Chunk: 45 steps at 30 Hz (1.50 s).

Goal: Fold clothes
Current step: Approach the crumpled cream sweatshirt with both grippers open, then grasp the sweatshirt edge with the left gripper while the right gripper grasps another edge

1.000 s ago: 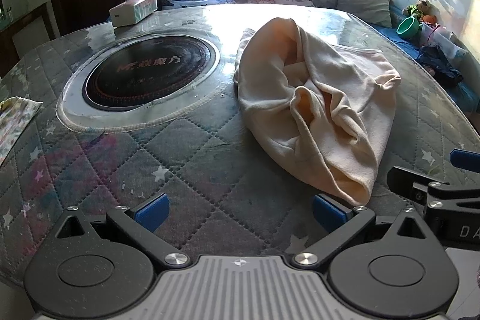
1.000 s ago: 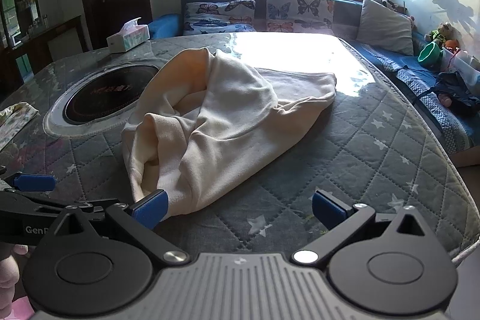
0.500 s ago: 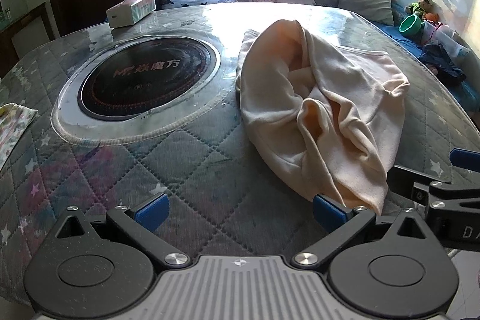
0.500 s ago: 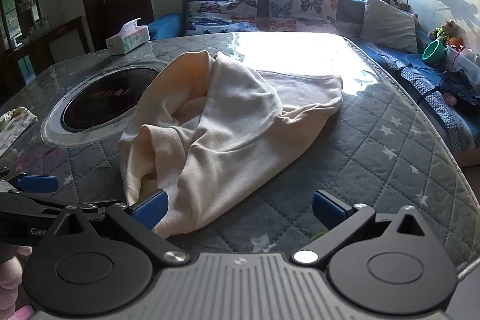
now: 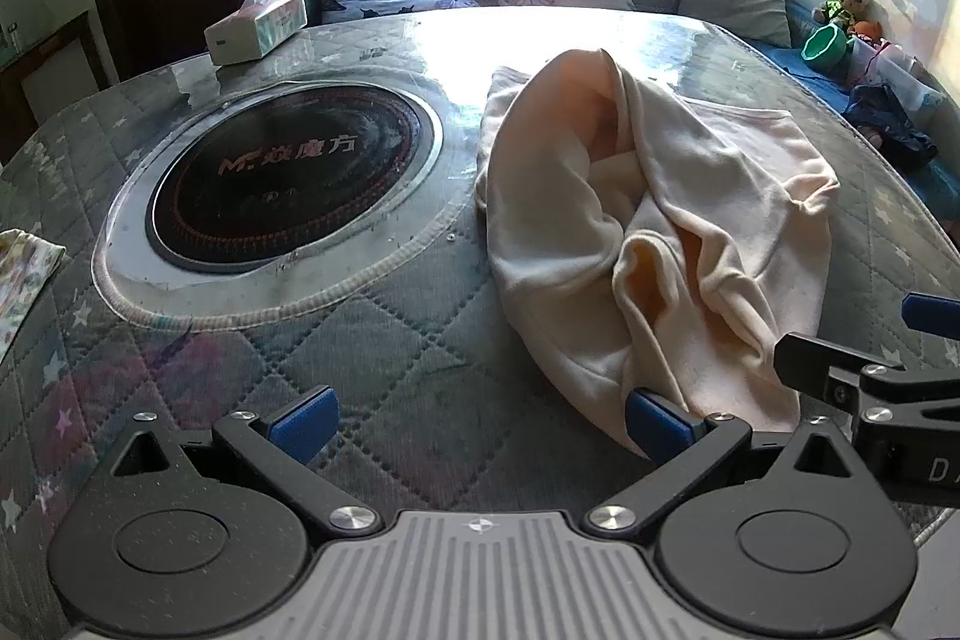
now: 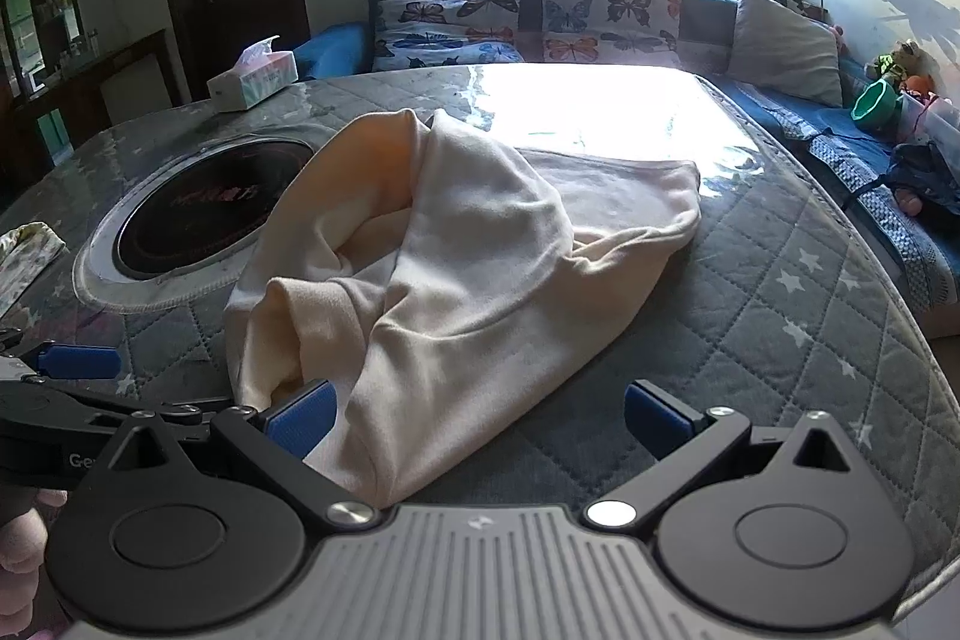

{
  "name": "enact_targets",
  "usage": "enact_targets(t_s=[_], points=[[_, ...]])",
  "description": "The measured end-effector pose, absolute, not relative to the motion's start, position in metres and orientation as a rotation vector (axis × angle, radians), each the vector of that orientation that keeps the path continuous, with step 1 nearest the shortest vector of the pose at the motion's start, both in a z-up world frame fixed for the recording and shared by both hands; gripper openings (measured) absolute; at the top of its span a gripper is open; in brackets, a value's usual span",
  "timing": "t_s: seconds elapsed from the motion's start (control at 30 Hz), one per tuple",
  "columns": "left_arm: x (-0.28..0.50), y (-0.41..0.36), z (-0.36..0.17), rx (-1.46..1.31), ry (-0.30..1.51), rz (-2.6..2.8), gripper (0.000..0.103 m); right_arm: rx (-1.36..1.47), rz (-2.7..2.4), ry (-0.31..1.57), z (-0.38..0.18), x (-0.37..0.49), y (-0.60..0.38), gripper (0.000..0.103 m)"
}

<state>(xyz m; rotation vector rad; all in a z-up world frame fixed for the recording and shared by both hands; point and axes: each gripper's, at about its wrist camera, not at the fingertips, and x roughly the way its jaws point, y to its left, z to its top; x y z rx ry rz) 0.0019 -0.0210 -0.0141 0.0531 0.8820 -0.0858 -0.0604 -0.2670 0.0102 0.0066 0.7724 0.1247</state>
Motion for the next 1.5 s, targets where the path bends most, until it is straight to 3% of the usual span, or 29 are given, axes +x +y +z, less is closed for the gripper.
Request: enact_targets(t_s=[0.7,0.93,1.1,1.5], points=[[0.05,-0.025,0.007,0.094,0.796,-0.142,0.102,0.038,0.188,0.7,0.034,-0.007,-0.276,0.101],[0.08,-0.027,0.02,0.119,0.716,-0.23,0.082,0.04,0.204,0.69,0.041,0.028,-0.283,0.086],[0.107,-0.035,0.023,0.167,0.674,-0.308,0.063,0.056,0.252,0.691,0.046,0.061,-0.285,0.067],[0.147,-0.059,0.003,0.303,0.636,-0.441,0.062,-0.047,0.381,0.704,0.053,0.139,-0.243,0.053]])
